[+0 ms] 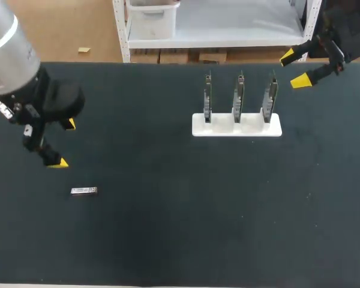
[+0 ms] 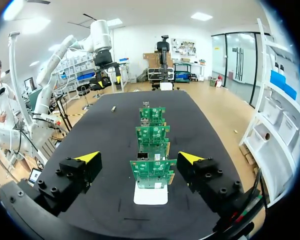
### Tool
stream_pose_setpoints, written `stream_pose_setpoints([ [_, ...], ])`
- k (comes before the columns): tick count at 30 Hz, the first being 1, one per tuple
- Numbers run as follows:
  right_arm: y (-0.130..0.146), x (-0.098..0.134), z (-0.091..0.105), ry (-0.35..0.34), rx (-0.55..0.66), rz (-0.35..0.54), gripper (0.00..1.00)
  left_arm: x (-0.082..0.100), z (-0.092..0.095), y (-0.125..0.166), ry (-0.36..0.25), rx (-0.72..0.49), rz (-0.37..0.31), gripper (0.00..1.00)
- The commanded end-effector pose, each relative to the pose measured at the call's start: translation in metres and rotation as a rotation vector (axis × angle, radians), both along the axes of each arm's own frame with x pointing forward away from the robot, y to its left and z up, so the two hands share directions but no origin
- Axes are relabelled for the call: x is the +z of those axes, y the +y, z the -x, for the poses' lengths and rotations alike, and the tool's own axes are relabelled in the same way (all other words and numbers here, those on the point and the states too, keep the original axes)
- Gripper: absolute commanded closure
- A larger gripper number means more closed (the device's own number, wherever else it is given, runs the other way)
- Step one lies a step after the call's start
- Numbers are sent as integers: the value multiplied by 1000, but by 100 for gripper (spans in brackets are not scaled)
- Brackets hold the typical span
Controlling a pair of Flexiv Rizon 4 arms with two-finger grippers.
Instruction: Pick up the optical module with the left hand, and insert it into the network port with the right hand.
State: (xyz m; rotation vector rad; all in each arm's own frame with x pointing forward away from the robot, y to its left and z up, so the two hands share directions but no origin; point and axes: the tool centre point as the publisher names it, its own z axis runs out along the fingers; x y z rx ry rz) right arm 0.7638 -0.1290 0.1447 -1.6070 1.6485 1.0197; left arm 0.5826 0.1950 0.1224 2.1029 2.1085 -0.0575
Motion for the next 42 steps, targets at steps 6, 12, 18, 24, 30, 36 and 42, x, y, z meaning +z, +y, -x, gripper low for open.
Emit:
stream_pose_setpoints([
  [6,0,0,-1,1,1,-1,0,-37,-4,10,22,13,-38,0],
  [12,0,0,-1,1,1,-1,0,-59,-2,10,45,21,-49,0],
  [18,0,0,-1,1,1,-1,0,-72,0,6,48,22,-55,0],
  [24,0,0,-1,1,1,-1,0,-87,9,6,28,34,-115,0],
  [30,0,0,-1,1,1,-1,0,-99,21,5,38,61,-136,0],
  [36,0,0,-1,1,1,-1,0,-114,31,3,86,70,-105,0],
  [42,0,0,-1,1,1,-1,0,-120,31,3,94,67,-100,0],
])
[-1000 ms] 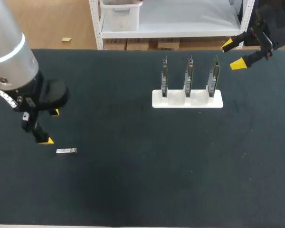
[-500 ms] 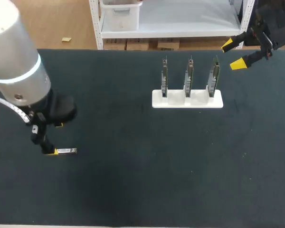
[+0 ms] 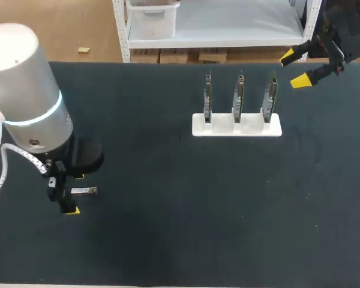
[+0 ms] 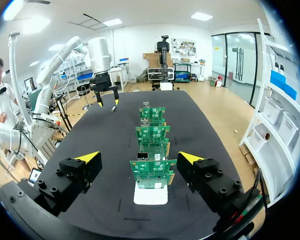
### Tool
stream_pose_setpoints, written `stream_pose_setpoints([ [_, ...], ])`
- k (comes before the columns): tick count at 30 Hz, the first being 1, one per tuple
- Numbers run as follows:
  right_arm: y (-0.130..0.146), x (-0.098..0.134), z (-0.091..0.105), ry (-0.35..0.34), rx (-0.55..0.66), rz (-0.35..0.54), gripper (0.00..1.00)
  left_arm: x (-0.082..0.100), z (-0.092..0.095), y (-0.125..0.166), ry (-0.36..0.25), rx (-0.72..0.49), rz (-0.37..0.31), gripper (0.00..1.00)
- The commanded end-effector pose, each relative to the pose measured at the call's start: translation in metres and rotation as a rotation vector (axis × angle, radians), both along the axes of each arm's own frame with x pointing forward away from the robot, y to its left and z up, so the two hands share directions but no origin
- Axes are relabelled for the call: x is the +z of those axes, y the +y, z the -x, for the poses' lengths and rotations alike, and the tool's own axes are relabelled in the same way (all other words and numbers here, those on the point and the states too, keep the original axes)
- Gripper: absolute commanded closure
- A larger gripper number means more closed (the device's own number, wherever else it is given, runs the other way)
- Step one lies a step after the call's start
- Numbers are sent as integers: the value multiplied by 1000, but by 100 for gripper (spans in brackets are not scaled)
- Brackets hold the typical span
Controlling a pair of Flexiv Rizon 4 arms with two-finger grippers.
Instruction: Pick up the optical module with the left hand, and insert it into the network port with the right hand.
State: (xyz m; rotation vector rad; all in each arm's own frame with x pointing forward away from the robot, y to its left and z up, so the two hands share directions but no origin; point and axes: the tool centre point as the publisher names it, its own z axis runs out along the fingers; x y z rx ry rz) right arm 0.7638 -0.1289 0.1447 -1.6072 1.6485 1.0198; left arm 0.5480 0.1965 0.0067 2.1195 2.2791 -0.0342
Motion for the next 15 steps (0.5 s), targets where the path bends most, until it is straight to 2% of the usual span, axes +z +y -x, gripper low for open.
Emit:
stream_pose_setpoints([
  [1,0,0,-1,1,1,-1,0,-5,-3,2,7,0,3,0],
  [15,0,0,-1,1,1,-1,0,-19,6,14,58,21,-17,0],
])
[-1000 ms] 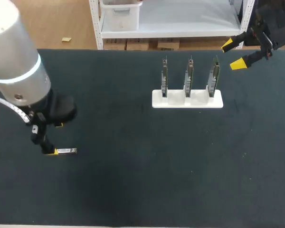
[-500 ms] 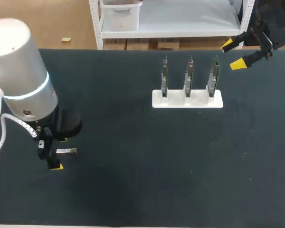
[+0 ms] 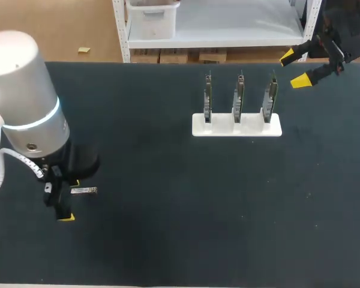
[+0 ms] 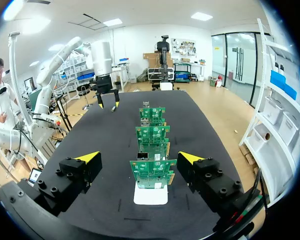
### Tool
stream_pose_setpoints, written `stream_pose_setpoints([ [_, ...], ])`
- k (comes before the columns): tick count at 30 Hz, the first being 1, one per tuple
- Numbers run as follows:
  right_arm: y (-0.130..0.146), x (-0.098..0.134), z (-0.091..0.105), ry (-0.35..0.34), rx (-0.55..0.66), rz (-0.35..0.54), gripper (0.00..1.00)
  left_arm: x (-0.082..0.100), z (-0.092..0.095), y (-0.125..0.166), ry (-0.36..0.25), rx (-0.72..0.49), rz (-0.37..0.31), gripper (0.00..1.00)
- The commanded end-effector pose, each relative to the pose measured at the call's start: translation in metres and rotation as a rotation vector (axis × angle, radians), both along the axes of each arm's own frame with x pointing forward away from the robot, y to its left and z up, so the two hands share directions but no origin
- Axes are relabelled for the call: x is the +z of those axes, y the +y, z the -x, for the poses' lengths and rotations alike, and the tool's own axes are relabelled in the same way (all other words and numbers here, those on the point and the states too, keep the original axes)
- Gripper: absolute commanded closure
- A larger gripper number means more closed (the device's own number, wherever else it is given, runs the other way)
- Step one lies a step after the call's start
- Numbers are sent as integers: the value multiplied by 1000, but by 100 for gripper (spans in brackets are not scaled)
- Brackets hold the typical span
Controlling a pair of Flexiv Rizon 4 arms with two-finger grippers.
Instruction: Pick up the optical module with the left hand, and insert it into the network port with the right hand.
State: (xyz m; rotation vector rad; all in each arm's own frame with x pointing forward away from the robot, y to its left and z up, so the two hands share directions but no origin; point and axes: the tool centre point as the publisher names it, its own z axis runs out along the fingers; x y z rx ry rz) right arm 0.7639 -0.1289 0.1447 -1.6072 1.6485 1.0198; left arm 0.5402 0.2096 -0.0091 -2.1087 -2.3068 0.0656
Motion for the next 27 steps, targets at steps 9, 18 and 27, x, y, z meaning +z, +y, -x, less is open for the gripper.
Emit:
stream_pose_setpoints([
  [9,0,0,-1,1,1,-1,0,-11,2,2,32,22,2,0],
  [18,0,0,-1,1,1,-1,0,-12,-8,-2,-3,1,-11,0],
  [27,0,0,-1,1,1,-1,0,-19,-12,-3,9,-17,-8,100],
])
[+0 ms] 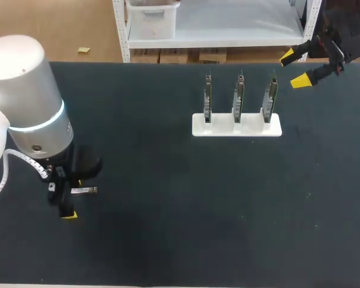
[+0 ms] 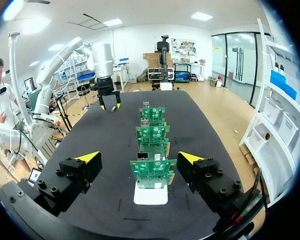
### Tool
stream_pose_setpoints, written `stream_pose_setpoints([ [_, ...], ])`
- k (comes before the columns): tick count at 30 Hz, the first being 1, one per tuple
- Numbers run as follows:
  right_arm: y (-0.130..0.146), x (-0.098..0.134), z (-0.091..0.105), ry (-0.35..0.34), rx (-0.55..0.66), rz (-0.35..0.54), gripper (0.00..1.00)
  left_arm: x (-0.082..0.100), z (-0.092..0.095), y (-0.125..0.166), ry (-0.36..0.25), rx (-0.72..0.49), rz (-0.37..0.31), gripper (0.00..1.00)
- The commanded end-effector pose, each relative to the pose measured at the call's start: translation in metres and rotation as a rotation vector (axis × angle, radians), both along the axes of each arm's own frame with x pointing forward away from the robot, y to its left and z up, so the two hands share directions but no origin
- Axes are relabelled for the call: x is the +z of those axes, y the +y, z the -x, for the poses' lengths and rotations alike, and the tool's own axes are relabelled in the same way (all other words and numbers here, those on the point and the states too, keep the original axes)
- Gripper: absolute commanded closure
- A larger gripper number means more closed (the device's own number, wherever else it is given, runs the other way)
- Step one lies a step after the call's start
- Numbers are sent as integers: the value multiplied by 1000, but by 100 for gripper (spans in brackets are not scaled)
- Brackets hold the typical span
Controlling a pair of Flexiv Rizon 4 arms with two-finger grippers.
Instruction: Pick up the optical module with the left hand, and insert it into the network port with the right hand.
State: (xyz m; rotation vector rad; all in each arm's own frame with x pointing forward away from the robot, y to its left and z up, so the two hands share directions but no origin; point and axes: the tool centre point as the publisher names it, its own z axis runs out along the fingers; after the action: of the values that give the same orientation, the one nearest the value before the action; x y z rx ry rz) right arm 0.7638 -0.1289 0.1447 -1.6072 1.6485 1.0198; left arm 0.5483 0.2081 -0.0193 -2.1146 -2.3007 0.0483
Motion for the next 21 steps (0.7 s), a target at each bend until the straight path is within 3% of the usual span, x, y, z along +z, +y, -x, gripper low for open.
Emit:
stream_pose_setpoints([
  [1,0,0,-1,1,1,-1,0,-9,-4,-1,16,-13,1,100],
  [12,0,0,-1,1,1,-1,0,-11,-5,-2,27,-17,10,100],
  [21,0,0,-1,1,1,-1,0,5,-21,-11,-30,-24,23,100],
])
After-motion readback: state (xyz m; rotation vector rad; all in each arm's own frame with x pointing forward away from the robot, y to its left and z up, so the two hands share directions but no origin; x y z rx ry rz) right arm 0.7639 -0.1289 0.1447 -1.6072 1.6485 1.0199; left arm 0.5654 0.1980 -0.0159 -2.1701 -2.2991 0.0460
